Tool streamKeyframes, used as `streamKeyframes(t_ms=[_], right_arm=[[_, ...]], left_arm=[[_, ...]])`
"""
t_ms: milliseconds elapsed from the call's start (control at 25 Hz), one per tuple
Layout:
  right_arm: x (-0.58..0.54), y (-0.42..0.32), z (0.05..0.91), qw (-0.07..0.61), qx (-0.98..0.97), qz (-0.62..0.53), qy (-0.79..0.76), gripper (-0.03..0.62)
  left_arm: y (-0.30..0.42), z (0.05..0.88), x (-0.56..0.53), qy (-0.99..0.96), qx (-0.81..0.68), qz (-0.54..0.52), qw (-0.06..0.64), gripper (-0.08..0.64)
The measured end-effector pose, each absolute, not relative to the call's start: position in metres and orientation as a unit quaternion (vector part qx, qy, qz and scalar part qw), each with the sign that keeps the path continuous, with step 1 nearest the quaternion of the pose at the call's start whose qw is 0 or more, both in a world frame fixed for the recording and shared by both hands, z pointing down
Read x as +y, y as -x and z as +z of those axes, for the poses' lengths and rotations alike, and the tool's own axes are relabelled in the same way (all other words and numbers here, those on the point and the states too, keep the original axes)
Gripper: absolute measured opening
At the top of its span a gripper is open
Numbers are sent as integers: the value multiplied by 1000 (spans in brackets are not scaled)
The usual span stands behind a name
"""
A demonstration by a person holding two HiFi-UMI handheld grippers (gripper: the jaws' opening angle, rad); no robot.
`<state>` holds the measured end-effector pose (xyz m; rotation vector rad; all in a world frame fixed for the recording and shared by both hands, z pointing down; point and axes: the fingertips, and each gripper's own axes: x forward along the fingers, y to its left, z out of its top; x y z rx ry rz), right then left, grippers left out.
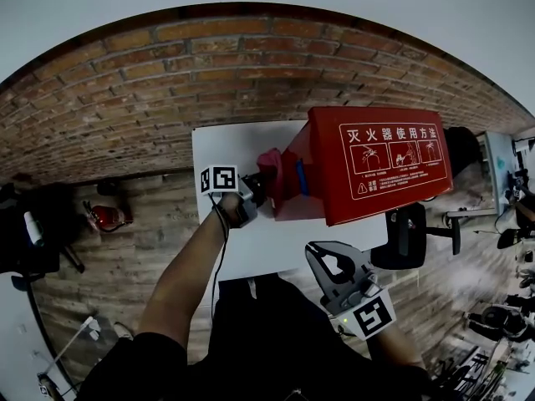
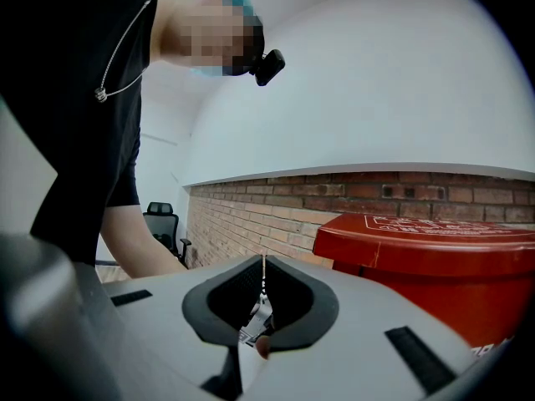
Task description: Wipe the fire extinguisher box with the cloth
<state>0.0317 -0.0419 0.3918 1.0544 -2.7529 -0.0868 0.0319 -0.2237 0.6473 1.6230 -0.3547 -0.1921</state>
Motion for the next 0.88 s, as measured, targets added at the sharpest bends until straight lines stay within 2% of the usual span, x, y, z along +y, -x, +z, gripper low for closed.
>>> streamKeyframes(t_ms=[880], right_arm=[[-41, -50, 406, 107, -925, -15, -363, 26]], left_arm=[[-31, 743, -224, -704, -244, -18, 667, 83]])
